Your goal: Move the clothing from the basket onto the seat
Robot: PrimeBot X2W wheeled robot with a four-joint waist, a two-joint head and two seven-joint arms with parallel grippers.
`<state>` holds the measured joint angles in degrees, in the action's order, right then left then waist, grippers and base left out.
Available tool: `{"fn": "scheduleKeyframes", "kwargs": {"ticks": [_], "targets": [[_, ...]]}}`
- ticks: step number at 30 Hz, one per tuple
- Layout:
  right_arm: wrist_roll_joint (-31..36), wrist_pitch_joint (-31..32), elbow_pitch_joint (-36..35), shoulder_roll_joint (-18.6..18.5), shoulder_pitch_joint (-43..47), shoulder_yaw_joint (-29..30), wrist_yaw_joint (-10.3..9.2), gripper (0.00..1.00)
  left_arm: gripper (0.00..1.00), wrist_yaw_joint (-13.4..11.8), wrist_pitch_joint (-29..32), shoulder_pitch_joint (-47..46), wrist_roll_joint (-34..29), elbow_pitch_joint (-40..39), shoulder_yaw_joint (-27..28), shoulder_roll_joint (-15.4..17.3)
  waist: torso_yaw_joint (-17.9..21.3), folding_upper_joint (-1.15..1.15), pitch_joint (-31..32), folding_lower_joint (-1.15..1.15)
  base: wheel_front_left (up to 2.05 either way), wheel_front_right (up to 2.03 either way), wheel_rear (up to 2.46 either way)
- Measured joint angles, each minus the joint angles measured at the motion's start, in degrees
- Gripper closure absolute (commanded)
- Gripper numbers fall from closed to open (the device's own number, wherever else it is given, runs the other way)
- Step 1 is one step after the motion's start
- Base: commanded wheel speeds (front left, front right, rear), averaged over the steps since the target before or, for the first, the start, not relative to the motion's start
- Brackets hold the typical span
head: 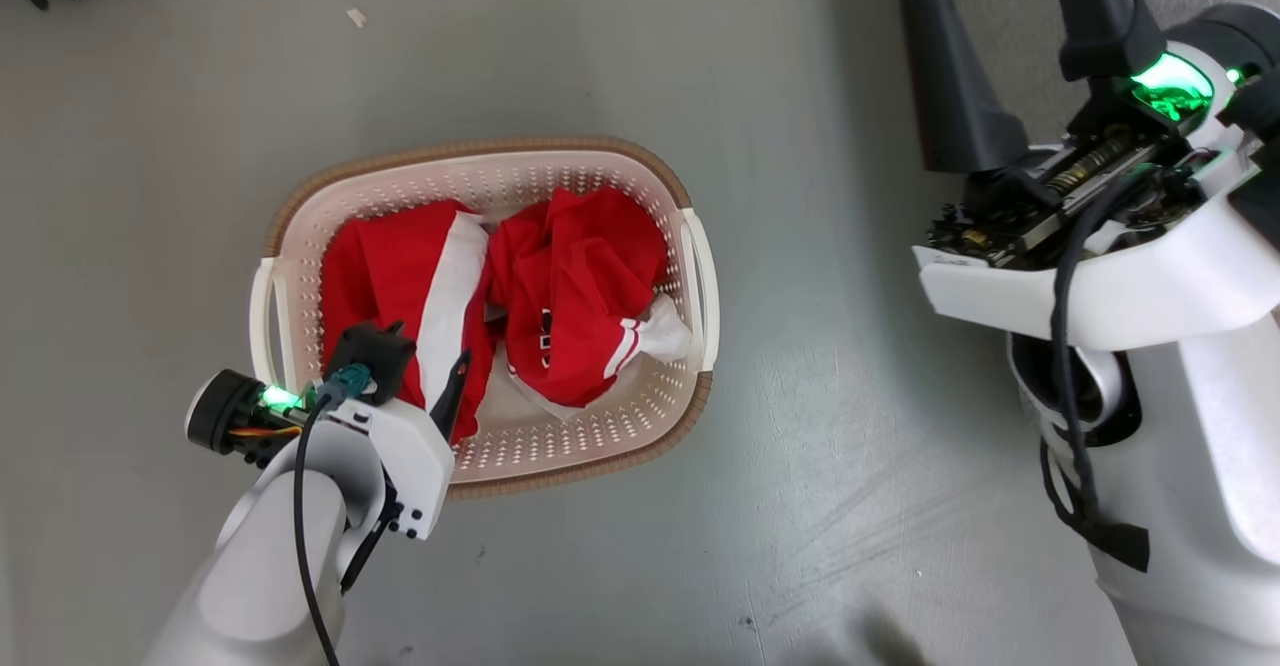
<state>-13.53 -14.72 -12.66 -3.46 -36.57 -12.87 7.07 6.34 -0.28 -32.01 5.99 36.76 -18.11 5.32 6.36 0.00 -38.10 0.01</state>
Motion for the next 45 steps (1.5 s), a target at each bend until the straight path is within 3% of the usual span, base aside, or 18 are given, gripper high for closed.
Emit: {"fn": "scheduleKeyframes", "kwargs": {"ticks": [12, 27, 45], "targets": [[0.1, 0.0, -1.7, -0.1, -2.8, -4.8, 0.0, 0.0, 0.0, -1.0, 1.8, -4.3, -0.9, 4.2, -0.2, -0.9, 1.0, 0.0, -3.4, 0.0, 0.0, 0.0, 0.0], [-0.3, 0.0, -3.6, -0.1, -5.0, -5.7, 0.0, 0.0, 0.0, -1.3, 2.8, -7.7, -1.8, 9.0, -1.2, -1.3, 2.0, 0.0, -6.9, 0.0, 0.0, 0.0, 0.0], [-0.7, -0.1, -3.8, -0.1, -5.0, -6.0, 0.0, 0.0, 0.0, -3.6, 1.8, -12.5, -4.9, 12.2, -2.3, -0.2, 2.8, 0.0, -11.1, 0.0, 0.0, 0.0, 0.0]]}}
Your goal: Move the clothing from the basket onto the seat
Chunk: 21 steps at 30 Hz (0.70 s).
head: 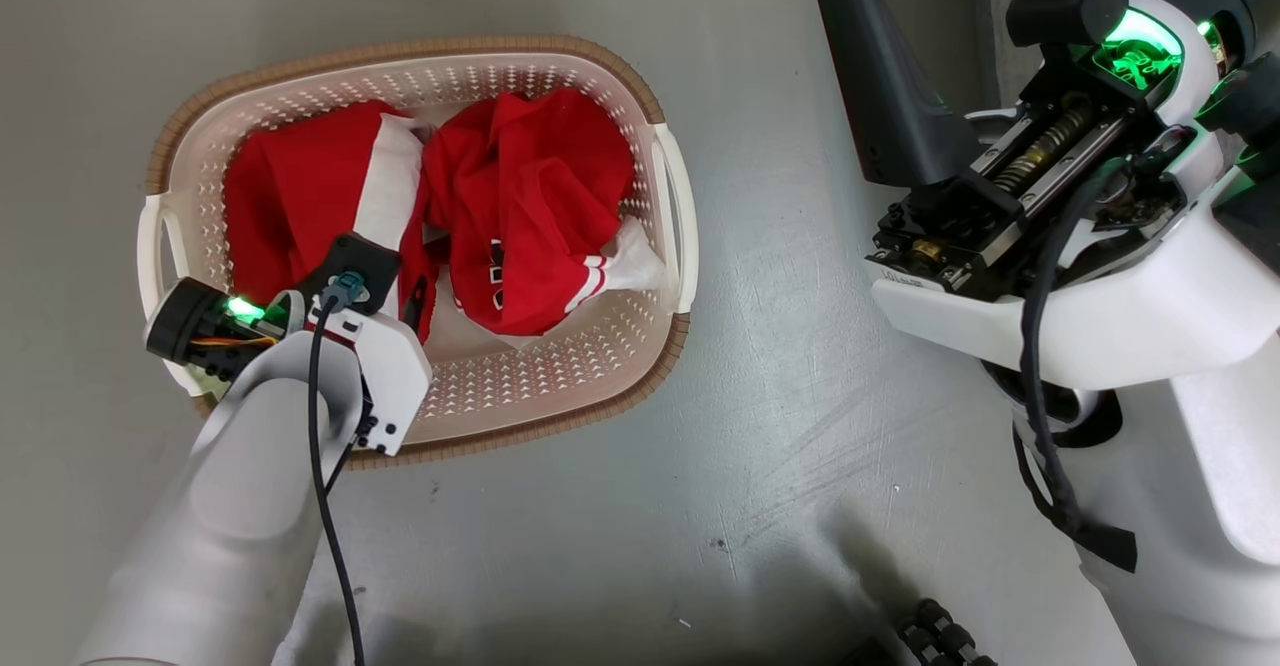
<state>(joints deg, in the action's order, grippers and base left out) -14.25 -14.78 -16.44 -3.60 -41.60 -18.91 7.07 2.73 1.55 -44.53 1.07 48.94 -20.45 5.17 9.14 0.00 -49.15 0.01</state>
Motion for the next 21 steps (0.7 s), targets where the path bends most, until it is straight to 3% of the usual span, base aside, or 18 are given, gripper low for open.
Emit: {"fn": "scheduleKeyframes", "kwargs": {"ticks": [8, 9, 10, 21], "targets": [[-0.5, 0.0, -0.2, 0.0, -0.5, 0.0, 0.0, 0.0, 0.0, -1.4, -0.7, -1.3, -1.6, 1.6, -0.7, 0.7, 0.4, 0.0, -1.5, 0.0, 0.0, 0.0, 0.0], [-0.5, 0.0, -0.2, 0.0, -0.9, 0.0, 0.0, 0.0, 0.75, -1.4, -0.7, -1.5, -1.6, 1.8, -0.7, 0.7, 0.5, 0.0, -1.7, 0.0, 0.0, 0.0, 0.0], [-0.6, 0.0, -0.3, 0.0, -1.2, 0.0, 0.0, 0.0, 1.0, -1.4, -1.1, -1.8, -1.6, 1.9, -0.8, 0.7, 0.5, 0.0, -1.9, 0.0, 0.0, 0.0, 0.0], [-1.0, 0.0, -0.3, 0.0, -1.3, 1.4, 0.0, 0.0, 1.0, -2.1, -4.6, -3.3, -1.7, 2.2, -0.8, 0.5, 0.3, 0.0, -2.1, 0.0, 0.0, 0.0, 0.0]]}}
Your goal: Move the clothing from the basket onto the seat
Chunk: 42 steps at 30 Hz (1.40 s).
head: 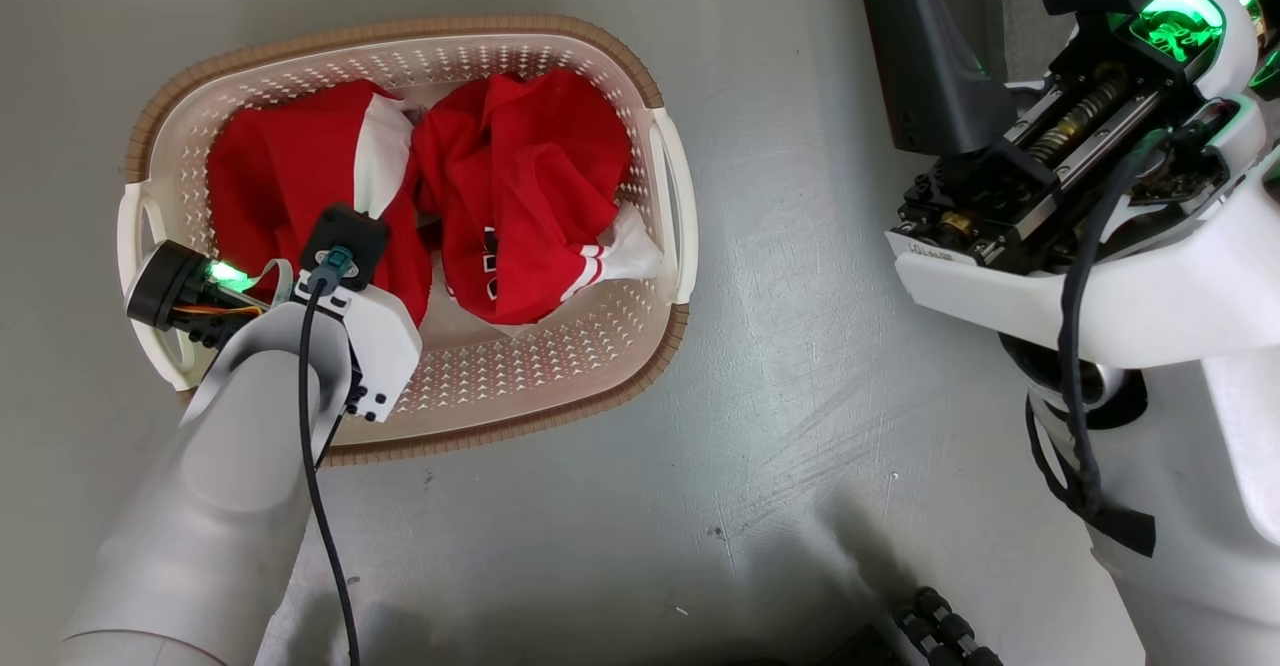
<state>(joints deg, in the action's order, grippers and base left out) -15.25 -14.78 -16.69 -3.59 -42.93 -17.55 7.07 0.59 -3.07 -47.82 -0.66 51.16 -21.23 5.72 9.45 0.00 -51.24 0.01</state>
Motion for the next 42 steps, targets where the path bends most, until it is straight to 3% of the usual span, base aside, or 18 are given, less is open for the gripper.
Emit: {"fn": "scheduleKeyframes", "kwargs": {"ticks": [17, 42], "targets": [[1.8, 0.0, 1.2, 0.0, -1.0, 0.6, 0.0, 0.0, 1.0, 0.0, -9.1, 0.5, 5.6, -4.2, 4.3, -1.7, -1.3, 0.0, 2.4, 0.0, 0.0, 0.0, 0.0], [4.8, 0.0, 5.7, -0.1, 0.3, 2.1, 0.0, 0.0, 1.0, 2.6, -11.0, 7.1, 11.6, -13.8, 6.1, -3.1, -4.7, 0.0, 10.9, 0.0, 0.0, 0.0, 0.0]]}}
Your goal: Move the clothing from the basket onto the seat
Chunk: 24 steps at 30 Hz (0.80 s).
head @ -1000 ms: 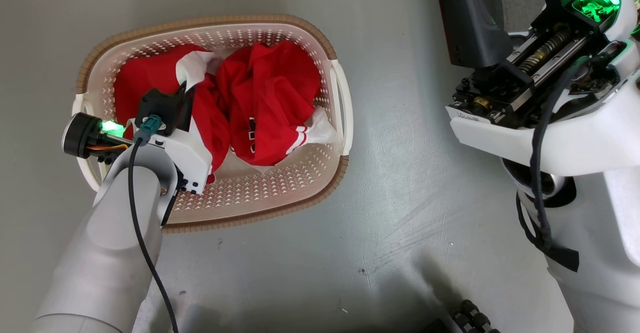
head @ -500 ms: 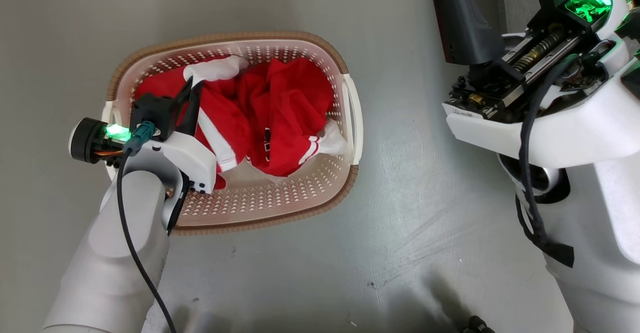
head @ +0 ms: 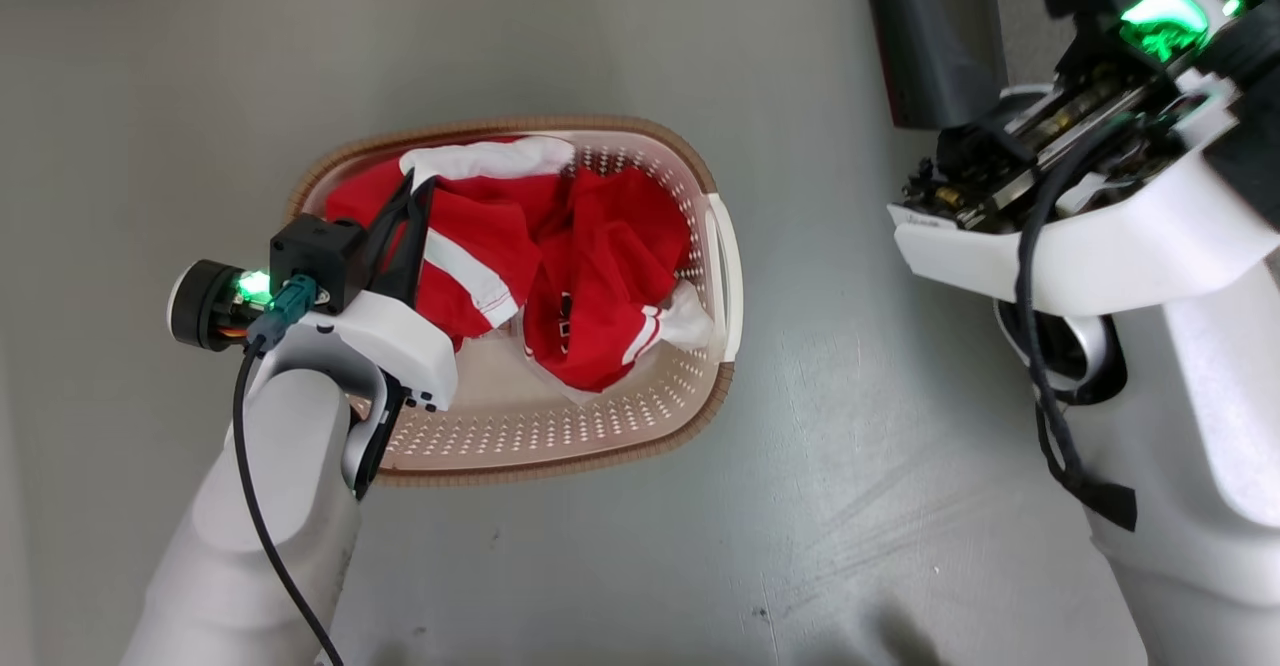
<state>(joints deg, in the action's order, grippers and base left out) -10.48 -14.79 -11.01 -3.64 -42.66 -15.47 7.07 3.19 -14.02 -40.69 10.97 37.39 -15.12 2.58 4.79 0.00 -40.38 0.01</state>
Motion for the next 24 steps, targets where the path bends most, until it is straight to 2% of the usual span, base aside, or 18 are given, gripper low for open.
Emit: {"fn": "scheduleKeyframes", "kwargs": {"ticks": [24], "targets": [[2.9, 0.0, 6.4, 0.0, 10.4, 1.3, 0.0, 0.0, 1.0, 0.5, -0.3, 8.1, 6.2, -14.1, 4.2, -0.5, -3.3, 0.0, 13.2, 0.0, 0.0, 0.0, 0.0]]}}
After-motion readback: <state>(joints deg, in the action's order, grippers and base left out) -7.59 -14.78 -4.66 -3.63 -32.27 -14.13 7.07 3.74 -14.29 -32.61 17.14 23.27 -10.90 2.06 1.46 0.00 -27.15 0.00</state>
